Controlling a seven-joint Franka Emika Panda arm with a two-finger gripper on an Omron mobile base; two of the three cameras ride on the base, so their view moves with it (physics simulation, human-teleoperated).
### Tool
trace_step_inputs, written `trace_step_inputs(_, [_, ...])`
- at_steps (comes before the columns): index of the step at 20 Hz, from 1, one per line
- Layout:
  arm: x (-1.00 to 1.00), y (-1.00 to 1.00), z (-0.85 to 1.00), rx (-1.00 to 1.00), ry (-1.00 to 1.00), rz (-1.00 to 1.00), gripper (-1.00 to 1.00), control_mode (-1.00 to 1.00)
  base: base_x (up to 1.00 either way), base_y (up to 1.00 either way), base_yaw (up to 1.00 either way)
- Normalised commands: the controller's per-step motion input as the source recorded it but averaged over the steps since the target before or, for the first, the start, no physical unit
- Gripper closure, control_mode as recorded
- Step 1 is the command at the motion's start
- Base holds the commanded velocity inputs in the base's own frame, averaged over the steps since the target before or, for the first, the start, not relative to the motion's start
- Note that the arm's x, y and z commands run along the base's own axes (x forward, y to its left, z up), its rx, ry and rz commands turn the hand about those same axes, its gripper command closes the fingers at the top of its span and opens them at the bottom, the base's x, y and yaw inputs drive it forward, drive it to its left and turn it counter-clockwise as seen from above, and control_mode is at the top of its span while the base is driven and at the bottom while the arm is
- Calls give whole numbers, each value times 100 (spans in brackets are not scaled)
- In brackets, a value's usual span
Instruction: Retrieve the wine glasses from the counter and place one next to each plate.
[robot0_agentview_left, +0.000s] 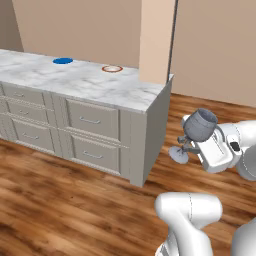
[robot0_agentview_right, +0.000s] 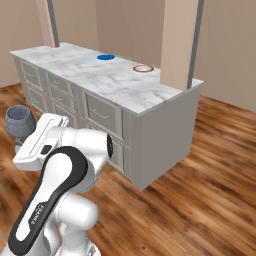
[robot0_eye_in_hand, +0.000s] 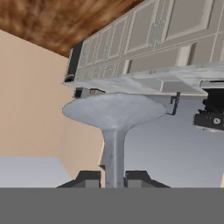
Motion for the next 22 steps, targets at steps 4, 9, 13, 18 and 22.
trace_step_inputs(4, [0,0,0,0,0,0,100,100,100,-100,-12])
trace_step_inputs(9, [0,0,0,0,0,0,100,100,100,-100,-3])
trace_step_inputs(13, [0,0,0,0,0,0,100,100,100,-100,0])
trace_step_inputs(18, [0,0,0,0,0,0,100,100,100,-93,0])
trace_step_inputs(22, [0,0,0,0,0,0,100,100,100,-55,0])
